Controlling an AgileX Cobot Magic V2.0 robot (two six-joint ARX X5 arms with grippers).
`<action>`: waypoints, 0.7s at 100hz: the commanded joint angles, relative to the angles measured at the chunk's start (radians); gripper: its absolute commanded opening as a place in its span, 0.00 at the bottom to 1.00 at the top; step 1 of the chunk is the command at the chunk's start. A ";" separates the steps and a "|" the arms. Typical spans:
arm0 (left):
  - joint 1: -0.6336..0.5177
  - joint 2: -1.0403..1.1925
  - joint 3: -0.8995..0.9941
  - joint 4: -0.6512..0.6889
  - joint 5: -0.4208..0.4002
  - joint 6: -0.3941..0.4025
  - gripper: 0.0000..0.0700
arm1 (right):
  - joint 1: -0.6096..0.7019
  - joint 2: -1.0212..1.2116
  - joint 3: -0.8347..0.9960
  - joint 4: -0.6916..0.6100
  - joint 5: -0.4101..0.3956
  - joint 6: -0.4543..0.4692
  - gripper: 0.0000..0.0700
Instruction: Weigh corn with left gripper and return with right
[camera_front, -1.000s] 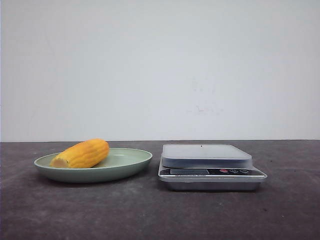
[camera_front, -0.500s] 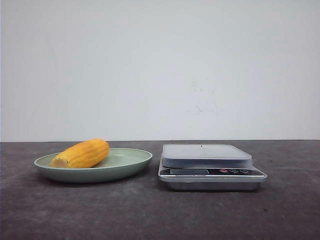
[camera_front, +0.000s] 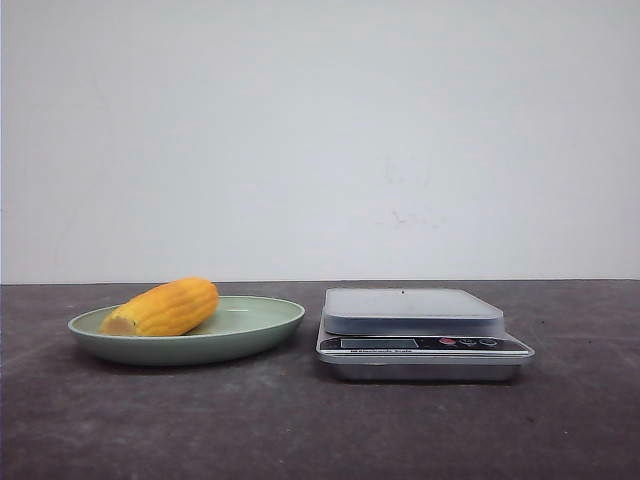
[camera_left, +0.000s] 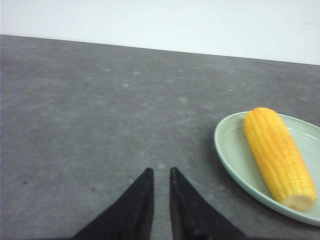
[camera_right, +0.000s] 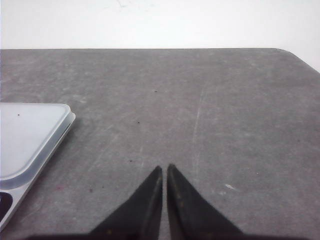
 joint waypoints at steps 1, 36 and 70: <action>0.000 0.000 -0.017 -0.009 -0.005 -0.014 0.01 | 0.003 -0.002 -0.004 -0.006 0.004 0.011 0.02; -0.001 0.040 0.188 -0.006 0.012 -0.227 0.02 | 0.004 0.030 0.205 -0.059 0.009 0.210 0.01; -0.001 0.352 0.645 -0.132 0.096 -0.202 0.84 | 0.004 0.297 0.675 -0.258 -0.033 0.202 0.87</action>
